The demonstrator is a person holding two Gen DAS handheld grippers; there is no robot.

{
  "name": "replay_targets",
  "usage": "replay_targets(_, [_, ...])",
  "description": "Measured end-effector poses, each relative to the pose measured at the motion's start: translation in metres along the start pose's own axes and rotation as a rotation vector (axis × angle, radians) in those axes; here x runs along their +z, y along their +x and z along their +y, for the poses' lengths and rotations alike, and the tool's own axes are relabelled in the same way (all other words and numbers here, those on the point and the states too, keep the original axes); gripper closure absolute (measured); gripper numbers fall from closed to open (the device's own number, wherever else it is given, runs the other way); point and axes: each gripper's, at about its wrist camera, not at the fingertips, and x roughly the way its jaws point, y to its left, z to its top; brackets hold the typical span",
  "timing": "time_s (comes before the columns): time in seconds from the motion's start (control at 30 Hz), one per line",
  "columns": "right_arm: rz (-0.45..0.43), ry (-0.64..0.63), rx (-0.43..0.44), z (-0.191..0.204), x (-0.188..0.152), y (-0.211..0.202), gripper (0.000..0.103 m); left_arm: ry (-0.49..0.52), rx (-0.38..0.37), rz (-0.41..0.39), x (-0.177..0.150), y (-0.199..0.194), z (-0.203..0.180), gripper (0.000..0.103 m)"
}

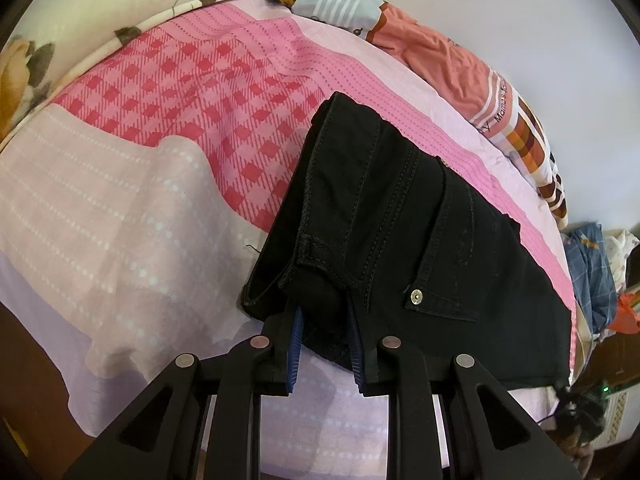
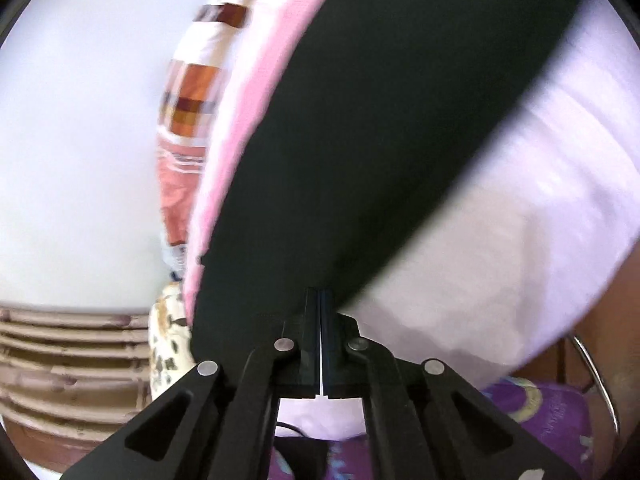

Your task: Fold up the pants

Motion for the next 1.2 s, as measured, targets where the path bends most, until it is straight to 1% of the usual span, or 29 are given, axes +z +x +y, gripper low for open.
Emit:
replay_targets(0.03, [-0.001,0.037,0.013,-0.010,0.001,0.002,0.102,0.001,0.001,0.000,0.000,0.000,0.000,0.079])
replay_targets(0.07, [-0.007,0.074,0.053,-0.019,0.001,0.003,0.102,0.001,0.001,0.001,0.001,0.000,0.000,0.079])
replay_targets(0.1, [-0.013,0.073,0.092,-0.019,0.001,0.001,0.101,-0.002,0.001,0.003,0.001,0.000,0.000,0.079])
replay_targets(0.13, [-0.018,0.075,0.134,-0.019,0.001,-0.001,0.098,-0.005,0.002,0.007,0.001,0.000,0.000,0.079])
replay_targets(0.23, [-0.030,0.083,0.214,-0.014,0.006,-0.004,0.097,-0.003,0.000,0.014,0.003,0.001,0.000,0.079])
replay_targets(0.3, [-0.028,0.073,0.212,-0.009,0.009,-0.002,0.097,-0.016,-0.010,0.016,0.004,0.002,0.003,0.079])
replay_targets(0.37, [-0.010,0.100,0.238,-0.009,0.011,0.005,0.095,-0.032,-0.019,0.015,0.005,0.002,0.005,0.079])
replay_targets(0.4, [-0.009,0.105,0.232,-0.007,0.011,0.007,0.088,-0.032,-0.019,0.014,0.005,0.002,0.005,0.079])
replay_targets(0.43, [-0.004,0.105,0.185,-0.005,0.013,0.011,0.082,-0.029,-0.017,0.012,0.004,0.002,0.005,0.079])
replay_targets(0.47, [0.006,0.112,0.144,-0.005,0.012,0.015,0.084,-0.023,-0.012,0.010,0.003,0.002,0.004,0.079])
replay_targets(0.5, [0.012,0.156,0.160,-0.009,0.012,0.019,0.084,-0.020,-0.010,0.009,0.003,0.002,0.003,0.079])
replay_targets(0.53, [0.009,0.173,0.162,-0.010,0.011,0.019,0.084,-0.021,-0.010,0.010,0.003,0.002,0.003,0.079])
replay_targets(0.7, [-0.025,0.168,0.125,0.000,0.011,0.022,0.085,-0.017,-0.009,0.009,0.003,0.001,0.003,0.079])
replay_targets(0.73, [-0.031,0.173,0.119,0.003,0.012,0.024,0.083,-0.019,-0.008,0.010,0.003,0.002,0.003,0.079])
replay_targets(0.77, [-0.039,0.173,0.127,0.006,0.011,0.024,0.077,-0.018,-0.008,0.011,0.003,0.002,0.003,0.079])
replay_targets(0.8, [-0.043,0.168,0.139,0.007,0.011,0.025,0.073,-0.018,-0.008,0.012,0.004,0.002,0.003,0.079])
replay_targets(0.87, [-0.055,0.161,0.162,0.007,0.013,0.025,0.075,-0.016,-0.009,0.010,0.004,0.002,0.002,0.079])
replay_targets(0.9, [-0.059,0.160,0.171,0.006,0.013,0.026,0.080,-0.013,-0.008,0.009,0.004,0.003,0.002,0.079])
replay_targets(0.93, [-0.058,0.148,0.161,0.006,0.013,0.026,0.085,-0.008,-0.006,0.009,0.005,0.003,0.002,0.079])
replay_targets(0.97, [-0.054,0.121,0.130,0.008,0.014,0.026,0.095,-0.007,-0.004,0.008,0.005,0.003,0.001,0.079])
replay_targets(1.0, [-0.048,0.103,0.113,0.007,0.013,0.026,0.098,-0.008,-0.004,0.008,0.005,0.003,0.001,0.079])
replay_targets(1.07, [-0.042,0.080,0.106,0.007,0.015,0.025,0.099,-0.008,-0.005,0.010,0.006,0.003,0.001,0.079])
replay_targets(1.2, [-0.036,0.014,0.097,0.021,0.008,0.008,0.100,-0.005,-0.003,0.019,0.007,0.004,0.001,0.079])
